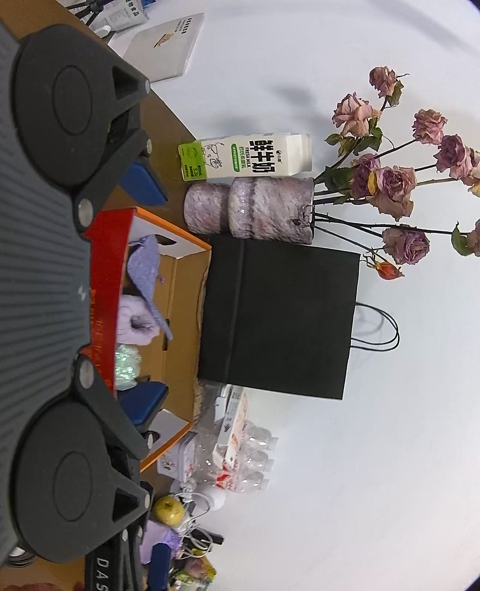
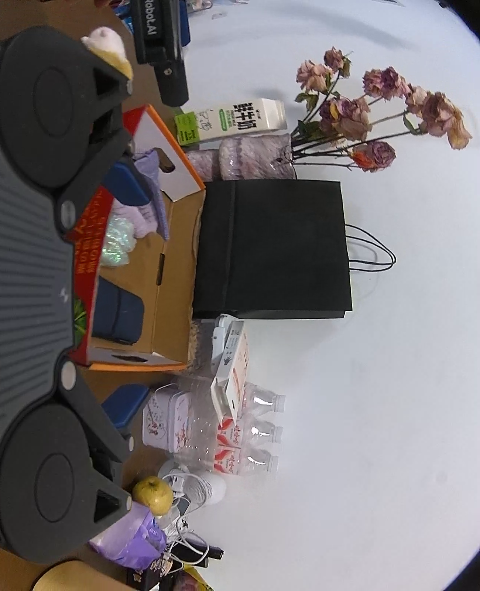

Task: Organize objects
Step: 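Withdraw both grippers from the box toward the rose and cable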

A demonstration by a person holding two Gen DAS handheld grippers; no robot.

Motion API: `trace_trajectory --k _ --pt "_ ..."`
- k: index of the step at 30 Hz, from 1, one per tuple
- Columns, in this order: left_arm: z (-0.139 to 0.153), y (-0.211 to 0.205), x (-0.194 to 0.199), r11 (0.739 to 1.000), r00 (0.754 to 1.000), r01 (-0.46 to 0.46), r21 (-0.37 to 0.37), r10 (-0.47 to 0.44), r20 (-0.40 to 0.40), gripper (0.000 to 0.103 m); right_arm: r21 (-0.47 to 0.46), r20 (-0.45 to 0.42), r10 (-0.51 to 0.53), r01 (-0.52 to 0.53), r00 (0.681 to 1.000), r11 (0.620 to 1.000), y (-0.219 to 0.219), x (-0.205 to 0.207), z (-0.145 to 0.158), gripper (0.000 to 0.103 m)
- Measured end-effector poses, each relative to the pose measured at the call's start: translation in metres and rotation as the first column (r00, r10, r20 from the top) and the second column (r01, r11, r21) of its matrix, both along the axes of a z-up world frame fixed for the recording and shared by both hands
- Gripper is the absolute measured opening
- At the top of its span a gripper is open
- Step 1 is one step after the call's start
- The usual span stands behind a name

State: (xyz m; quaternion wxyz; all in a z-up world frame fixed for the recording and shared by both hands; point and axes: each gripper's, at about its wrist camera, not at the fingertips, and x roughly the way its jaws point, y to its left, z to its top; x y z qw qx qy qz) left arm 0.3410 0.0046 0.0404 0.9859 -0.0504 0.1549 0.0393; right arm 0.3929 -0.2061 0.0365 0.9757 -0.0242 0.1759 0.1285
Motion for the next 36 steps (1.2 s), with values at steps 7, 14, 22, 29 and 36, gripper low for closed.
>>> trace_trajectory --k 7,14,22,29,36 --pt "-0.002 -0.002 -0.027 1.0 1.0 0.013 0.018 -0.013 -0.003 0.103 -0.034 -0.001 0.019 -0.019 1.0 0.999 -0.006 -0.03 -0.002 0.103" --pt "-0.001 -0.005 -0.049 1.0 1.0 0.019 0.015 -0.019 0.0 0.103 -0.053 -0.001 0.029 -0.029 1.0 0.998 -0.014 -0.056 -0.006 0.103" --pt "-0.006 -0.009 -0.07 1.0 0.999 0.027 0.012 -0.027 -0.022 0.103 -0.052 -0.016 0.026 -0.027 1.0 0.998 -0.03 -0.078 -0.014 0.103" --pt "-0.022 -0.015 -0.085 0.999 0.997 0.036 0.018 -0.035 -0.074 0.103 -0.065 -0.028 0.03 -0.032 0.999 0.997 -0.045 -0.099 -0.024 0.103" --pt "-0.035 -0.024 -0.1 0.999 0.991 0.043 0.03 -0.039 -0.125 0.103 -0.083 -0.054 0.038 -0.042 0.998 0.996 -0.061 -0.12 -0.039 0.103"
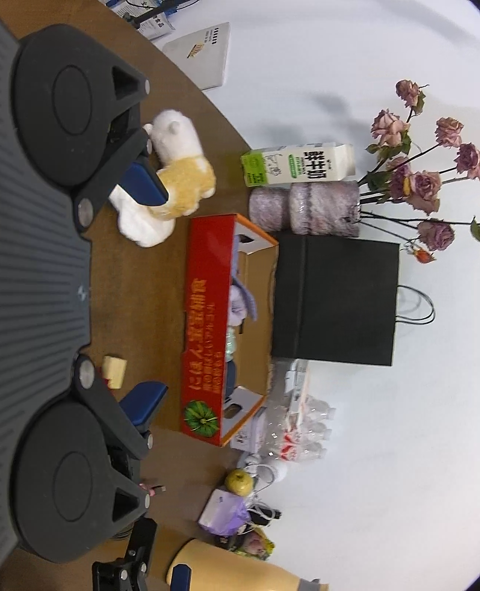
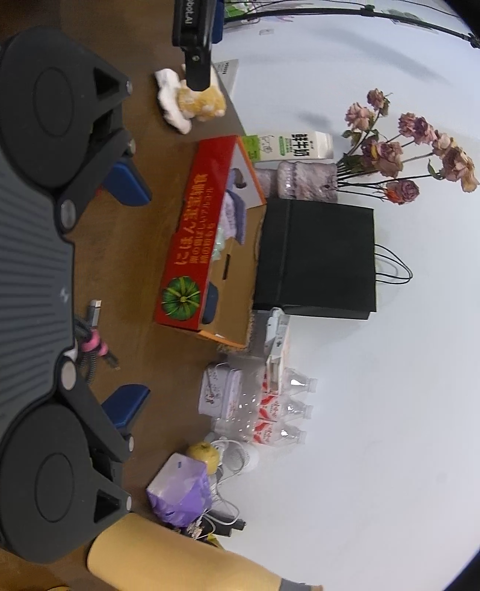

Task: Organize objects
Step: 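Withdraw both grippers from the box toward the rose and cable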

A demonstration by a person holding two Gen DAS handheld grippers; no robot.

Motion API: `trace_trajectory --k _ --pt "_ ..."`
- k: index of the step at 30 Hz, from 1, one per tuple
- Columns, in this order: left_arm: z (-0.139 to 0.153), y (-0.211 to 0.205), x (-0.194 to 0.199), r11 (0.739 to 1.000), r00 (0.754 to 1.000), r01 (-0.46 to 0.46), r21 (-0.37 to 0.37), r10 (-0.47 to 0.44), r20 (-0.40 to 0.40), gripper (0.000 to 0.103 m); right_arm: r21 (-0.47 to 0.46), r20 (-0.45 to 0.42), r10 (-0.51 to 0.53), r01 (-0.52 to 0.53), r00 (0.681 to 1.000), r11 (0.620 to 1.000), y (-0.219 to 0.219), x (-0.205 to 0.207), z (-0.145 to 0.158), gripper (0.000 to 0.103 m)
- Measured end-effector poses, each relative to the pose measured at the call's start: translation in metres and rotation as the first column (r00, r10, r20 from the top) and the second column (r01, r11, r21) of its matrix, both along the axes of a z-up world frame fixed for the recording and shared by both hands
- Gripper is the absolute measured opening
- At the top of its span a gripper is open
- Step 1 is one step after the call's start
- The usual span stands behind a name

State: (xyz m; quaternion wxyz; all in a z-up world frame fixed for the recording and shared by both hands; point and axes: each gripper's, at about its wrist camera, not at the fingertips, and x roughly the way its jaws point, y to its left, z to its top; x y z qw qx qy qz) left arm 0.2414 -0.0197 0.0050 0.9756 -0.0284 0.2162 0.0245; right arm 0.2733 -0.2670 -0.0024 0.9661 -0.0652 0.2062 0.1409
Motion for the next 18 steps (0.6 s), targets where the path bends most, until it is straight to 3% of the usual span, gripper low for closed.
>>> trace_trajectory --k 18 --pt "-0.033 -0.026 -0.023 0.999 0.993 0.018 0.036 -0.014 -0.115 0.103 -0.05 -0.134 0.005 -0.012 0.991 0.999 -0.043 -0.021 -0.056 0.103"
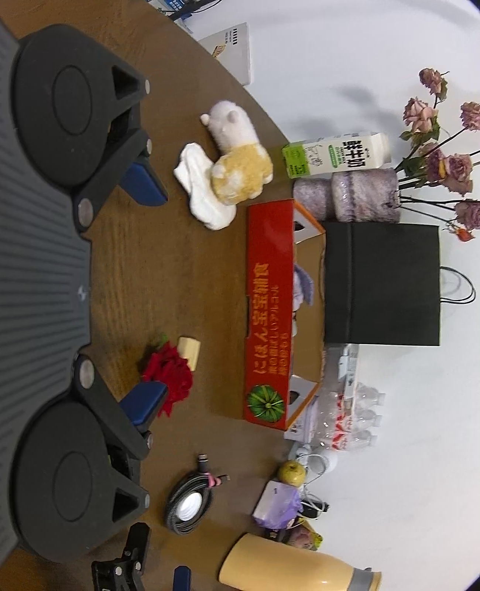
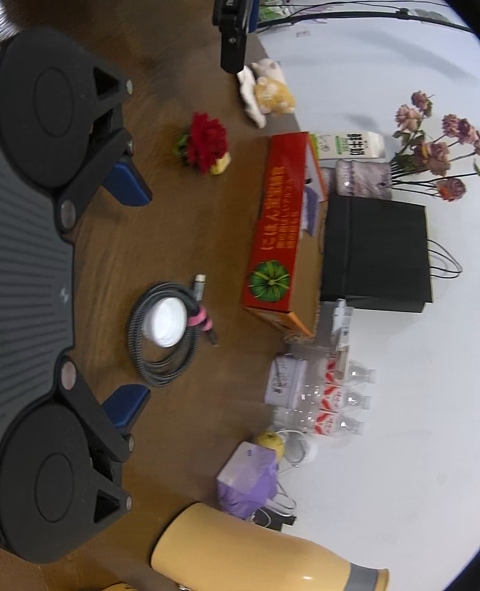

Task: Organize objects
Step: 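Withdraw both grippers from the box toward the rose and cable, then close the right gripper on the braided cable while the left gripper grasps the red rose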

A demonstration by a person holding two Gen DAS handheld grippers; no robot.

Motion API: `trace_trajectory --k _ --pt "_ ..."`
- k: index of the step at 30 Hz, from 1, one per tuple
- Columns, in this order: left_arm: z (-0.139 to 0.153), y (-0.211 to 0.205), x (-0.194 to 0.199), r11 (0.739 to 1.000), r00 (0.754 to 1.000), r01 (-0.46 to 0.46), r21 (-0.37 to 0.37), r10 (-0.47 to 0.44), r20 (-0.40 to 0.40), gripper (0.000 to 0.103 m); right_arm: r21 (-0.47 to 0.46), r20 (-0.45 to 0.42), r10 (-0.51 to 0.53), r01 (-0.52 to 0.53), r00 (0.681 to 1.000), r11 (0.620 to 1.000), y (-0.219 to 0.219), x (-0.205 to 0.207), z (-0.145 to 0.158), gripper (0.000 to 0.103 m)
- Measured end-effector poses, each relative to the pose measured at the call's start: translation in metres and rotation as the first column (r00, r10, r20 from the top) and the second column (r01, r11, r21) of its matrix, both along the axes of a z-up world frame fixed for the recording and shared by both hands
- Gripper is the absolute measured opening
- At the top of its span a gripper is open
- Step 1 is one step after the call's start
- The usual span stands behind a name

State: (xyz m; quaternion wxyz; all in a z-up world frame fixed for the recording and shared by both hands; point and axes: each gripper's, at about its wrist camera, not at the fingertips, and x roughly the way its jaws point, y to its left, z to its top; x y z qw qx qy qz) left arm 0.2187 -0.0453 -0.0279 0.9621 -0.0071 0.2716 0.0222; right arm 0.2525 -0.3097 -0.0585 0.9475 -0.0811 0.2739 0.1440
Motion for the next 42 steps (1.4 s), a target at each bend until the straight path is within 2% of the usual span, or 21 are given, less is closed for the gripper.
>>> trace_trajectory --k 7,14,19,28,32,34,37,42 --pt "-0.005 -0.01 0.002 1.0 1.0 0.007 0.009 -0.007 -0.023 0.103 -0.042 -0.048 0.013 -0.015 0.999 0.999 -0.015 0.024 -0.008 0.103" --pt "-0.009 -0.019 0.007 1.0 0.999 0.017 0.014 -0.016 -0.041 0.103 -0.044 -0.12 0.041 -0.046 0.992 0.998 -0.026 0.06 -0.017 0.103" --pt "-0.01 -0.024 0.013 1.0 0.999 0.019 0.022 -0.018 -0.046 0.103 0.049 -0.149 0.08 -0.073 0.986 0.996 -0.031 0.088 -0.023 0.103" --pt "-0.018 -0.031 0.025 1.0 0.998 0.016 -0.006 -0.016 -0.065 0.103 0.051 -0.146 0.075 -0.068 0.986 0.996 -0.024 0.098 -0.024 0.102" --pt "-0.017 -0.035 0.024 1.0 0.998 0.024 -0.011 -0.024 -0.055 0.103 0.055 -0.123 0.086 -0.08 0.989 0.995 -0.018 0.091 -0.022 0.086" --pt "-0.016 -0.034 0.022 1.0 0.999 0.024 -0.013 -0.025 -0.049 0.103 0.077 -0.093 0.074 -0.067 0.993 0.995 -0.018 0.082 -0.019 0.086" --pt "-0.016 -0.032 0.022 1.0 0.998 0.025 -0.017 -0.026 -0.048 0.103 0.091 0.015 0.032 -0.034 0.999 0.995 -0.017 0.064 -0.011 0.085" --pt "-0.018 -0.029 0.023 0.999 0.998 0.03 -0.026 -0.031 -0.054 0.103 0.101 0.146 -0.011 -0.003 0.989 0.995 -0.011 0.035 -0.002 0.085"
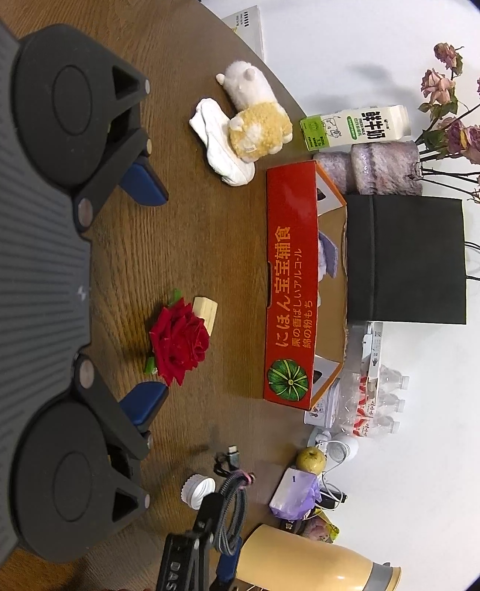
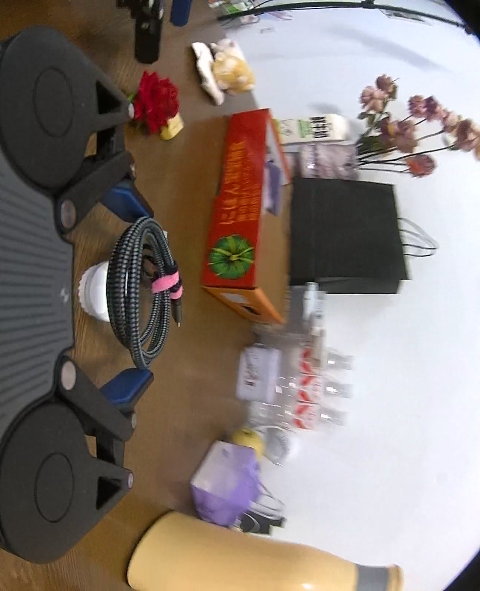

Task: Organize objects
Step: 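Close the right gripper on the braided cable while the left gripper grasps the red rose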

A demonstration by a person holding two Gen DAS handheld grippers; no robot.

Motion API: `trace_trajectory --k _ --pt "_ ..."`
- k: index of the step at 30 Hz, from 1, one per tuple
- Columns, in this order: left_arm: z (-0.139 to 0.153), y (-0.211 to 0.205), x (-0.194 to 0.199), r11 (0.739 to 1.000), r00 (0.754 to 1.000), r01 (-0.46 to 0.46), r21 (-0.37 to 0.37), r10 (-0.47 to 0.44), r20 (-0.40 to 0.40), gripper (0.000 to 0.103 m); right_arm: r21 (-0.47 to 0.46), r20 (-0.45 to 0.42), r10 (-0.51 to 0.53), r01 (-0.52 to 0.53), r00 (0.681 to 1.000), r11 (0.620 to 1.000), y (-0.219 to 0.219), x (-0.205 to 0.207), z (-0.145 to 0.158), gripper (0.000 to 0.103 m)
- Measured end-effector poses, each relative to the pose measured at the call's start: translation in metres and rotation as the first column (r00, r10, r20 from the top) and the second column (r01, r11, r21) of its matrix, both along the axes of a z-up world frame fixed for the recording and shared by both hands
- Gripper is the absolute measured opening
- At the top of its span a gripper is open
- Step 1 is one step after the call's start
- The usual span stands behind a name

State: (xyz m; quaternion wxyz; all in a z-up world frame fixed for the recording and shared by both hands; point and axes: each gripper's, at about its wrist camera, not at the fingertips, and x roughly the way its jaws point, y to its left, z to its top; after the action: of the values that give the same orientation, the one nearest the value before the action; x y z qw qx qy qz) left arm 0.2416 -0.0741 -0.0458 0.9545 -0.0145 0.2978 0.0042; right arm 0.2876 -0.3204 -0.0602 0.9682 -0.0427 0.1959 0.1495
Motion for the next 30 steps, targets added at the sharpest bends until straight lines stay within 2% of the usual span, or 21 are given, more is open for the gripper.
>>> trace_trajectory --k 7,16,23,24,26,27,29,30 --pt "-0.003 0.0 0.007 1.0 1.0 0.015 -0.004 -0.015 -0.009 0.103 -0.006 0.097 0.009 -0.008 0.995 1.0 0.014 -0.027 0.007 0.085" --pt "-0.009 -0.02 0.03 0.998 0.998 0.051 0.025 -0.05 -0.036 0.103 0.002 0.111 -0.009 0.009 0.994 1.0 0.015 -0.03 0.006 0.085" --pt "-0.016 -0.028 0.048 0.999 0.999 0.004 0.033 -0.002 -0.046 0.103 -0.002 0.12 0.0 0.0 0.993 1.0 0.016 -0.031 0.005 0.085" --pt "-0.016 -0.027 0.049 0.999 0.999 -0.002 0.033 0.004 -0.051 0.1 -0.002 0.12 0.0 0.0 0.993 1.0 0.016 -0.03 0.006 0.085" --pt "-0.016 -0.028 0.048 0.999 0.998 0.018 0.027 -0.017 -0.056 0.078 -0.003 0.12 0.001 -0.001 0.993 1.0 0.016 -0.03 0.005 0.085" --pt "-0.016 -0.028 0.046 0.999 0.998 0.036 0.016 -0.035 -0.054 0.057 -0.004 0.121 0.002 -0.002 0.993 1.0 0.016 -0.03 0.005 0.085" --pt "-0.016 -0.028 0.043 0.999 0.997 0.052 -0.005 -0.053 -0.048 0.048 -0.004 0.121 0.002 -0.002 0.993 1.0 0.016 -0.031 0.005 0.085" --pt "-0.016 -0.027 0.041 0.998 0.998 0.056 -0.016 -0.056 -0.038 0.04 -0.004 0.121 0.002 -0.001 0.993 1.0 0.016 -0.031 0.005 0.085"
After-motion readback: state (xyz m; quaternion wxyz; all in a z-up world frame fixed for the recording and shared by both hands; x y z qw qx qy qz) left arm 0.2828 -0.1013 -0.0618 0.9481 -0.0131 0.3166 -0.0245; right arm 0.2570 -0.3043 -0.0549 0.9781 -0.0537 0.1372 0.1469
